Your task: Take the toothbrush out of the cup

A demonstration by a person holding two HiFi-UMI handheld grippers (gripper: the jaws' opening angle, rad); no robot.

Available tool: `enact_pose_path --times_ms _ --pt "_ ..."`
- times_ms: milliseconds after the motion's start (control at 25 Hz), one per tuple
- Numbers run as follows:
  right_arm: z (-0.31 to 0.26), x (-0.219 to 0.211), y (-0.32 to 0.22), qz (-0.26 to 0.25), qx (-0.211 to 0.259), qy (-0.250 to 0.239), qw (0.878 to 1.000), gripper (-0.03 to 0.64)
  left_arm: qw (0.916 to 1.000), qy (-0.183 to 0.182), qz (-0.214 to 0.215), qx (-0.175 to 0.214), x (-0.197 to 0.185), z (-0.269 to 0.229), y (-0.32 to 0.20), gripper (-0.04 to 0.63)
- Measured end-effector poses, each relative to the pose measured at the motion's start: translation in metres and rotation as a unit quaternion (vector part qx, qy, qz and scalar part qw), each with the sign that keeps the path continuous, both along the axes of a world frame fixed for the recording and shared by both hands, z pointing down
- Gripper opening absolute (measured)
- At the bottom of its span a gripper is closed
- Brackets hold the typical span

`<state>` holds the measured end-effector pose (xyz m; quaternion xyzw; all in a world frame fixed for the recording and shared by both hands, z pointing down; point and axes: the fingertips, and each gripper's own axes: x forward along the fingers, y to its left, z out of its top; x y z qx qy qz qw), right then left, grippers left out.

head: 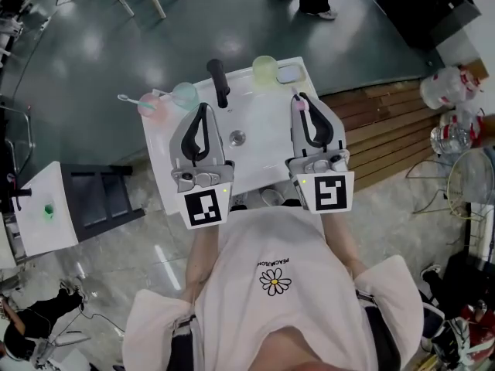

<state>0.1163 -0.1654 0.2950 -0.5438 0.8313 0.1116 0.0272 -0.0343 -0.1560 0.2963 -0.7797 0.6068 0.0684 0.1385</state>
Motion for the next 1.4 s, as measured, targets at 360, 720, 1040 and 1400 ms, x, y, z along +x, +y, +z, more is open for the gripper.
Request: enact_pose_path --times_ms 360,720,1040,1400 --pt "0.000 0.012 0.002 0.008 -0.026 0.013 1.000 0.029 1.0000 0.000 0.007 -0.001 0.004 -0.001 0.000 0.006" --pt "0.072 0.077 -0.024 0.064 -0.187 0.085 0.976 0.029 0.9994 0.004 0.033 -0.010 0.019 0.009 -0.003 0.006" --pt "0.184 0.129 -0.037 0.073 -0.361 0.115 0.922 0.029 0.9985 -0.005 0.034 -0.043 0.027 0.028 -0.001 0.007" --pt "0.247 0.154 -0.059 0.065 -0.429 0.024 0.901 0.029 0.9972 -0.008 0.013 -0.073 0.022 0.044 0.002 0.006"
